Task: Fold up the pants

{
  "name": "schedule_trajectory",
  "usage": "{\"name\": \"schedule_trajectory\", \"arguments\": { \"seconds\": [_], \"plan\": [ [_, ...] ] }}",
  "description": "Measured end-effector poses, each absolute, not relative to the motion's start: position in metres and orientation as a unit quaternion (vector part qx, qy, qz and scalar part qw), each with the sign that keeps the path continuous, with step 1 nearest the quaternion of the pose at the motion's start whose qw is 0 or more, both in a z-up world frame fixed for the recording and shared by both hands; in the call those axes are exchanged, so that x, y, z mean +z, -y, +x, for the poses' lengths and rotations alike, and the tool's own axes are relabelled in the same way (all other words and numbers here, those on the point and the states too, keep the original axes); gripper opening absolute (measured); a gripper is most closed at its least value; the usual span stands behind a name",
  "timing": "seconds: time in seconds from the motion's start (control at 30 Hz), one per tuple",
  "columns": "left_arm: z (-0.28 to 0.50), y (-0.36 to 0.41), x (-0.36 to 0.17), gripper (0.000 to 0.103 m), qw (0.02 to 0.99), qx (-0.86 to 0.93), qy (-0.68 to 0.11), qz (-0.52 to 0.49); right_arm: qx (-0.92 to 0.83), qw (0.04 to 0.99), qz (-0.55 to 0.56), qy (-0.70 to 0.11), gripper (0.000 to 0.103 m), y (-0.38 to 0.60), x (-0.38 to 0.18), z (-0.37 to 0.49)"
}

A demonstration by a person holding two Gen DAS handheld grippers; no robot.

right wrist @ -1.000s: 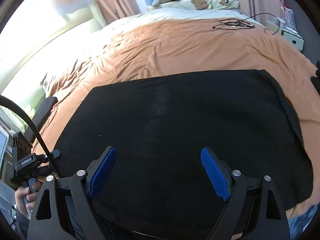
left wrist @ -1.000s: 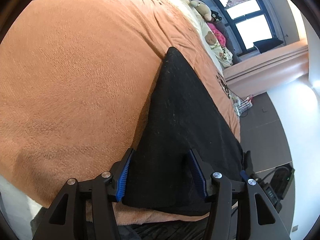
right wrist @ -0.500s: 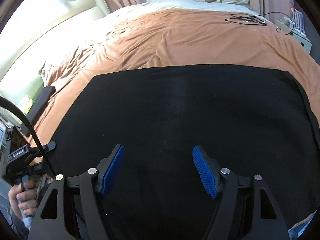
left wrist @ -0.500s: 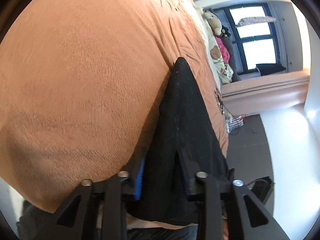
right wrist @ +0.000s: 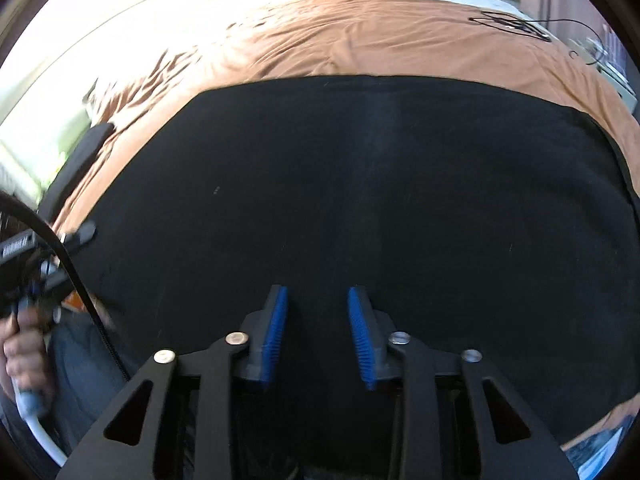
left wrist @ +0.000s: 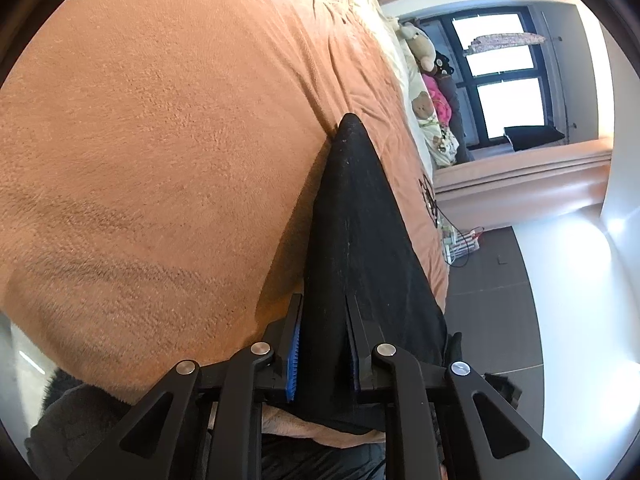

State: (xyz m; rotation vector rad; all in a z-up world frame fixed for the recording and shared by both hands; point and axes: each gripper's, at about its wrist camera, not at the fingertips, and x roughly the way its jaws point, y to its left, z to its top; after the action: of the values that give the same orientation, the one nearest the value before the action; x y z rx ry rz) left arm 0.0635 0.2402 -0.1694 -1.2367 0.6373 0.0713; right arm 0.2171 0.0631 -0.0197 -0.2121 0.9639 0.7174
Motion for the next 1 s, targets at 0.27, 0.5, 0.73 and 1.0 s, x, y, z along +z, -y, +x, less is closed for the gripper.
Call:
{"name": "schedule_trajectory", "arguments": {
  "seconds": [0.27,0.5,0.73,1.0],
  "plan": [
    [0.063,-0.24,-0.171,0.019,0.768,0.042,-0.291,-0.569,0.359,0.802,-0.103,-0.466,0.009,-0.057,-0.025,0.192],
    [0.061,-0.239,-0.173,0.019,0.763,0.046,-0.284,-0.579,0.356,0.804,-0.082,-0.469,0.004,-0.064,-0.006,0.21],
    [0.063,-0.239,-0.174,0.02,0.755,0.05,-0.29,-0.586,0.335,0.802,-0.063,-0.49,0.004,-0.081,-0.013,0.25],
    [0.066,-0.243,-0.179,0.025,0.738,0.053,-0.295,-0.604,0.311,0.806,-0.063,-0.5,0.004,-0.113,-0.013,0.292]
  ]
}}
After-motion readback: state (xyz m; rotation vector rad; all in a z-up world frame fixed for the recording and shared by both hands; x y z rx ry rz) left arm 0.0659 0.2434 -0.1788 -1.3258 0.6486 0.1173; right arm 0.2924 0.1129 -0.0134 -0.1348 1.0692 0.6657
